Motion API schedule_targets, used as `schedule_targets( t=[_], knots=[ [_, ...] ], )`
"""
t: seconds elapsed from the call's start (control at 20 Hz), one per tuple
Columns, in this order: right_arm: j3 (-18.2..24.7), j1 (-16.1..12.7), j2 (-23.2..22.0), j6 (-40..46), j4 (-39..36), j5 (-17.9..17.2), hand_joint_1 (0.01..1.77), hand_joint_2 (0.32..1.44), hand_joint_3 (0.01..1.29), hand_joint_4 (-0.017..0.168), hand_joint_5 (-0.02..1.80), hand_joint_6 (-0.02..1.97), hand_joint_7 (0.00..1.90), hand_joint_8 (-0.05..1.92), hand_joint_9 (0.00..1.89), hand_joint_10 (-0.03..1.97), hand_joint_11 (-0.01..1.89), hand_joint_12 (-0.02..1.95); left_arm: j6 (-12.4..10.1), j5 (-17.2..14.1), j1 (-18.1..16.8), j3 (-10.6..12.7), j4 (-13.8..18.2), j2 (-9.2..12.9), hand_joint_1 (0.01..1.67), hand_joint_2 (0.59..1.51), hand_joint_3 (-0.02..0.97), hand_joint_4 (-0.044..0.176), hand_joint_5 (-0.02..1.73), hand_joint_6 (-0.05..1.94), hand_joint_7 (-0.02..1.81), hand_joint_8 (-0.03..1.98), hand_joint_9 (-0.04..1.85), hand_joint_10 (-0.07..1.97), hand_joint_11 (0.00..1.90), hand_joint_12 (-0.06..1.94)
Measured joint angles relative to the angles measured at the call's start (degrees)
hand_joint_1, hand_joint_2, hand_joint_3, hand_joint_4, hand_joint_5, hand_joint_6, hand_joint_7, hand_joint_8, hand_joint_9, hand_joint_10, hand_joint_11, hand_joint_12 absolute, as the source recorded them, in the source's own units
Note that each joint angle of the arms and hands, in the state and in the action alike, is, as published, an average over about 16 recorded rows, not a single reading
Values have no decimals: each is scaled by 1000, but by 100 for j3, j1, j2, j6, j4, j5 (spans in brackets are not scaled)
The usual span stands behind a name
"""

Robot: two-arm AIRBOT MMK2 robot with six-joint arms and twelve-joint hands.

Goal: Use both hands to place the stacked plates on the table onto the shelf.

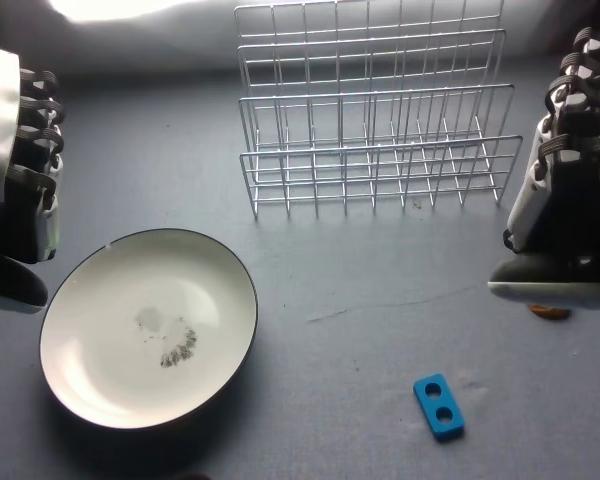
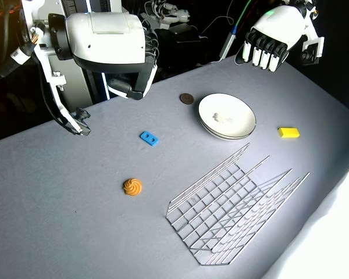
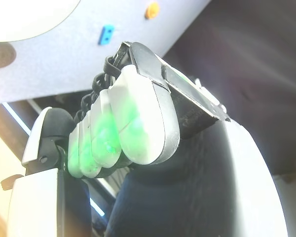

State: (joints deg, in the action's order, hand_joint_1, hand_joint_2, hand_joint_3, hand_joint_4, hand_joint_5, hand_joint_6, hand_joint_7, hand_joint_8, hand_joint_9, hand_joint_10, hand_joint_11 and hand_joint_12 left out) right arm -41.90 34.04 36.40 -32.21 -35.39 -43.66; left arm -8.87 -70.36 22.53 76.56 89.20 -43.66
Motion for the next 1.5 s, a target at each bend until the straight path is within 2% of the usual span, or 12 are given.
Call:
schedule_targets(
  t=[0.2, 0.4, 0.55, 0.65, 0.75, 1.1, 1.5],
  knots=[
    [13, 58, 11, -199, 181, -9, 214, 1207, 26, 32, 694, 740, 769, 711, 804, 733, 825, 1023, 1, -1, -21, 3, 27, -14, 223, 1060, 52, 30, 590, 658, 652, 652, 652, 647, 748, 688],
    [21, 106, 17, -333, 286, -21, 177, 1204, 23, 24, 558, 553, 625, 530, 657, 545, 615, 912, 2, -13, -34, 9, 103, -24, 170, 1055, 48, 21, 442, 486, 487, 480, 486, 482, 558, 506],
    [31, 188, 31, -545, 420, -32, 92, 1190, 21, -1, 329, 242, 388, 220, 411, 231, 315, 684, 26, -51, -27, 22, 180, -38, 53, 1033, 50, -5, 185, 174, 210, 169, 209, 172, 264, 189],
    [39, 258, 37, -703, 515, -62, 71, 1192, 15, 0, 214, 81, 265, 66, 282, 71, 148, 584, 62, -86, 3, 49, 239, -63, 19, 1037, 37, -4, 64, 27, 68, 24, 73, 27, 103, 25],
    [43, 323, 45, -835, 578, -104, 65, 1196, 15, 3, 157, 20, 201, 10, 213, 12, 44, 544, 103, -119, 63, 108, 296, -104, 17, 1040, 38, -2, 21, -2, 14, -4, 18, 4, 28, -9],
    [43, 506, 71, -1109, 591, -220, 54, 1197, 15, 2, 114, 17, 152, 12, 158, 7, 17, 394, 382, -214, 633, 522, 392, -347, 17, 1044, 37, -5, 24, -7, 18, -12, 20, 8, 15, -16],
    [43, 609, 98, -1272, 592, -298, 54, 1196, 14, 2, 123, 18, 159, 12, 160, 7, 20, 382, 901, -211, 1694, 1090, 174, -704, 18, 1054, 33, -5, 33, -7, 18, -12, 20, 7, 15, -15]
  ],
)
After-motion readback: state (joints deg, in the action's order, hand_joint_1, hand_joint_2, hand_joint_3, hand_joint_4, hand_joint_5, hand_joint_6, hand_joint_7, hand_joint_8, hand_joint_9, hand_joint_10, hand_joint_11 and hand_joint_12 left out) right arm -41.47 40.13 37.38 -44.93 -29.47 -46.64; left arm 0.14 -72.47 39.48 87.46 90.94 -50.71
